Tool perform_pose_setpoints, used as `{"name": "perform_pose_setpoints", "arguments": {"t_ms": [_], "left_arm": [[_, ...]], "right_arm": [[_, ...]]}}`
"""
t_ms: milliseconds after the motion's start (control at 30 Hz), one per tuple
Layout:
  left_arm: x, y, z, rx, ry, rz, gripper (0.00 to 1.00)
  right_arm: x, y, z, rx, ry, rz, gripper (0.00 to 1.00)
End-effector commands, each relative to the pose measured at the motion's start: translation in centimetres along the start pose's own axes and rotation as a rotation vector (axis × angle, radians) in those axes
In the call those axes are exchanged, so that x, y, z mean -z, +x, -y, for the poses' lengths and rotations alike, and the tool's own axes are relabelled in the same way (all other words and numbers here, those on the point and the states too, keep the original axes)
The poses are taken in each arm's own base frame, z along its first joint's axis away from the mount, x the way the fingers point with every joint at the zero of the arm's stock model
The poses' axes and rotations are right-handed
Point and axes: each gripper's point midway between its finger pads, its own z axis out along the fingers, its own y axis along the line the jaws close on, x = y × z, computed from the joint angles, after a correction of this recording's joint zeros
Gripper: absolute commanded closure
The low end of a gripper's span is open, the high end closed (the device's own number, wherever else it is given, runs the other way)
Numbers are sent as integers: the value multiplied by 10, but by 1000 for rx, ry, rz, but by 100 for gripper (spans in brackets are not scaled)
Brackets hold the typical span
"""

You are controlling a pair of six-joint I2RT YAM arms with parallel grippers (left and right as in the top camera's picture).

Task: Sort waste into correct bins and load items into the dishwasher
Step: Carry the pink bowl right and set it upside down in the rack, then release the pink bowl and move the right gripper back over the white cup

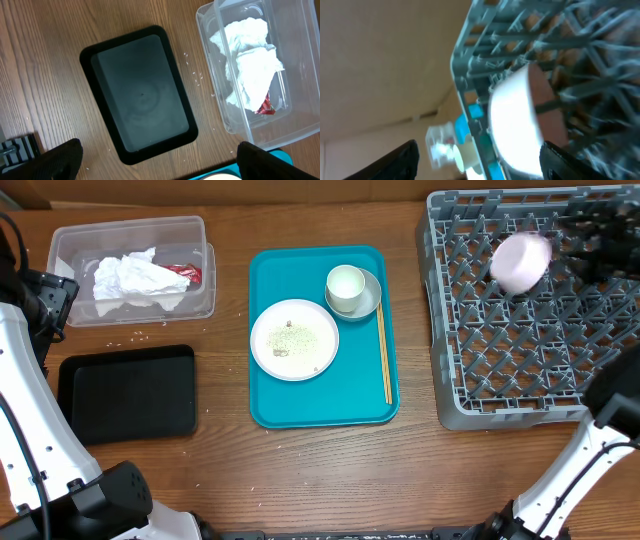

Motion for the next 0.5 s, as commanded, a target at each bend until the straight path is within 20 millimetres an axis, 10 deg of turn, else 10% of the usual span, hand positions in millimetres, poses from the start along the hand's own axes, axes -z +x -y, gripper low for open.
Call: {"name": "perform_pose_setpoints", "arguments": {"t_ms": [0, 133, 233, 367, 467], "left_arm": [[-4, 0, -1, -10, -12, -4, 0], [-4, 0, -1, -10, -12, -4, 0], [-4, 0, -1, -10, -12, -4, 0], [-4, 0, -1, -10, -12, -4, 0], [-4, 0, -1, -10, -12, -4, 0]], "right_arm": [[50, -17, -10, 93, 230, 158, 21], [76, -6, -20, 132, 427, 217, 20], [54, 9, -39, 206, 420, 164, 24], [-19, 50, -58, 350, 446, 13, 79], [-40, 60, -47, 399, 583, 0, 92]]}}
